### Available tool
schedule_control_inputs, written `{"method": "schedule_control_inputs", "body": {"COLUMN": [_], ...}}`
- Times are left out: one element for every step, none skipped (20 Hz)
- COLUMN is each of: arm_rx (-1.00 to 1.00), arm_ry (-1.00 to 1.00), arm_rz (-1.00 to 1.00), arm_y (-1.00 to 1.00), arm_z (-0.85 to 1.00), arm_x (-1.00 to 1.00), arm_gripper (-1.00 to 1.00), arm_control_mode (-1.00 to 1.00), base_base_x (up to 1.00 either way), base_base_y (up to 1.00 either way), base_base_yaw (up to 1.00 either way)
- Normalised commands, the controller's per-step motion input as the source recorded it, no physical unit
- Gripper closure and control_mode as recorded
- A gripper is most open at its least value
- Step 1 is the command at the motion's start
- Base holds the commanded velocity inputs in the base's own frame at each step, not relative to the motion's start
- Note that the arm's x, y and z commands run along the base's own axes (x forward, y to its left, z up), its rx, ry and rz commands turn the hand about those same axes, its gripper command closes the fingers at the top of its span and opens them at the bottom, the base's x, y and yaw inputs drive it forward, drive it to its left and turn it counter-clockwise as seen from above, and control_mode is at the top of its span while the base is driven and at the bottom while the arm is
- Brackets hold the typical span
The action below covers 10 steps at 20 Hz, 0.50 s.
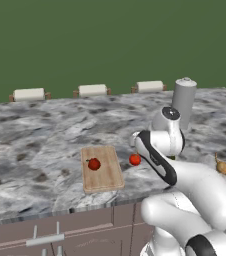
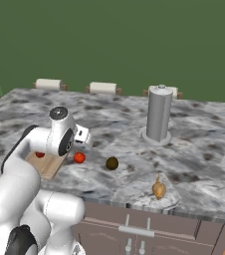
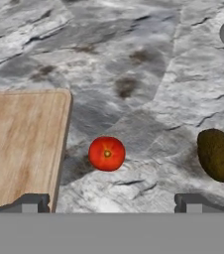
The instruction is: Place the avocado, onion, tomato, and bell pepper on the cutting board.
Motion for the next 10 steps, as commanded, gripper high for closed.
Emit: {"method": "schedule_control_inputs", "body": {"arm_rx": [0.0,0.0,0.0,0.0,0.0,0.0,0.0,0.0,0.0,0.0], "arm_ry": [0.1,0.07,0.07,0.04,0.04,0.02,0.01,0.01,0.01,0.01], "arm_rz": [0.0,0.0,0.0,0.0,0.0,0.0,0.0,0.0,0.0,0.0], "arm_y": [0.0,0.0,0.0,0.0,0.0,0.0,0.0,0.0,0.0,0.0], "arm_z": [0.0,0.0,0.0,-0.01,-0.03,-0.04,-0.06,-0.05,-0.08,-0.09], "arm_x": [0.0,0.0,0.0,0.0,0.0,0.0,0.0,0.0,0.0,0.0], "arm_gripper": [-1.0,-1.0,-1.0,-1.0,-1.0,-1.0,-1.0,-1.0,-1.0,-1.0], "arm_control_mode": [-1.0,-1.0,-1.0,-1.0,-1.0,-1.0,-1.0,-1.0,-1.0,-1.0], "base_base_x": [0.0,0.0,0.0,0.0,0.0,0.0,0.0,0.0,0.0,0.0], "base_base_y": [0.0,0.0,0.0,0.0,0.0,0.0,0.0,0.0,0.0,0.0], "base_base_yaw": [0.0,0.0,0.0,0.0,0.0,0.0,0.0,0.0,0.0,0.0]}}
